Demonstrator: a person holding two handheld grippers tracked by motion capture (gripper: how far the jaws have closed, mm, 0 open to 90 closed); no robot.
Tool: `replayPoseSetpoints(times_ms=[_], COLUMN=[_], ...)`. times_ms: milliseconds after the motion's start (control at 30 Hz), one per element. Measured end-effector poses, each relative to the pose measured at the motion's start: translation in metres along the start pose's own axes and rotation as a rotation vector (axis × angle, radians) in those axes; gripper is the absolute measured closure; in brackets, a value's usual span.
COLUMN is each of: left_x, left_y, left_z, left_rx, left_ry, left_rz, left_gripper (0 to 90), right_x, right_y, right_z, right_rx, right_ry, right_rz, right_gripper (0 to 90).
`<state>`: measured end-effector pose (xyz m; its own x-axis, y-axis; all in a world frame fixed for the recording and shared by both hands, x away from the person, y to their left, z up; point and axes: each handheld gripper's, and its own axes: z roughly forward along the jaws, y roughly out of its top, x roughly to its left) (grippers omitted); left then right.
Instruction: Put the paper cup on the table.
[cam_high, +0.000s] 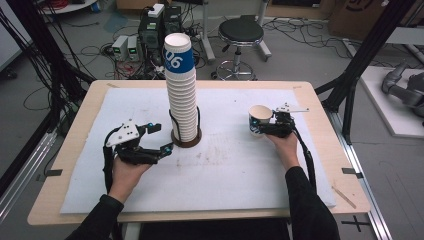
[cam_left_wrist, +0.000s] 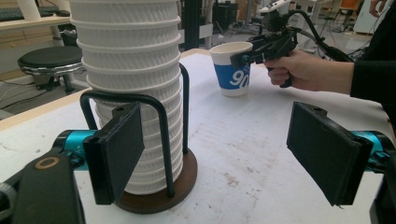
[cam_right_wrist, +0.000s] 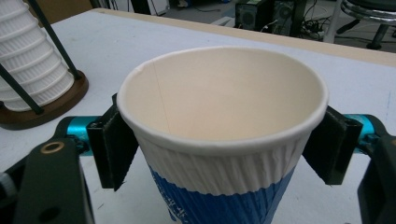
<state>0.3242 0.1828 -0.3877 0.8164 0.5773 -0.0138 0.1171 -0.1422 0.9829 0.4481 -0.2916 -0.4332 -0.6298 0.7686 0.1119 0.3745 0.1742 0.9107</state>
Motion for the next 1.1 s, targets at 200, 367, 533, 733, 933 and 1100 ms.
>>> replayPoseSetpoints(times_ms=[200, 367, 533, 733, 933, 1100], left_x=[-0.001, -0.002, -0.002, -0.002, -0.003, -0.003], left_y=[0.000, 0.001, 0.001, 0.001, 0.002, 0.002], left_z=[0.000, 0.000, 0.000, 0.001, 0.004, 0.004], left_rx=[0.003, 0.004, 0.005, 0.004, 0.008, 0.008], left_ry=[-0.002, 0.000, -0.002, -0.003, -0.007, -0.008], left_rz=[0.002, 0.005, 0.008, 0.006, 0.011, 0.010], left_gripper=[19.0, 19.0, 19.0, 18.9, 19.0, 19.0], right_x=[0.002, 0.006, 0.010, 0.011, 0.012, 0.015], right_y=[-0.001, -0.004, -0.005, -0.007, -0.009, -0.010], right_z=[-0.004, -0.007, -0.006, -0.007, -0.011, -0.017], right_rx=[0.016, 0.027, 0.059, 0.069, 0.081, 0.062], right_ry=[-0.015, -0.027, -0.044, -0.069, -0.056, -0.054], right_rz=[-0.008, -0.021, -0.042, -0.026, -0.010, 0.011], right_gripper=[19.4, 18.1, 14.3, 13.6, 13.4, 13.4])
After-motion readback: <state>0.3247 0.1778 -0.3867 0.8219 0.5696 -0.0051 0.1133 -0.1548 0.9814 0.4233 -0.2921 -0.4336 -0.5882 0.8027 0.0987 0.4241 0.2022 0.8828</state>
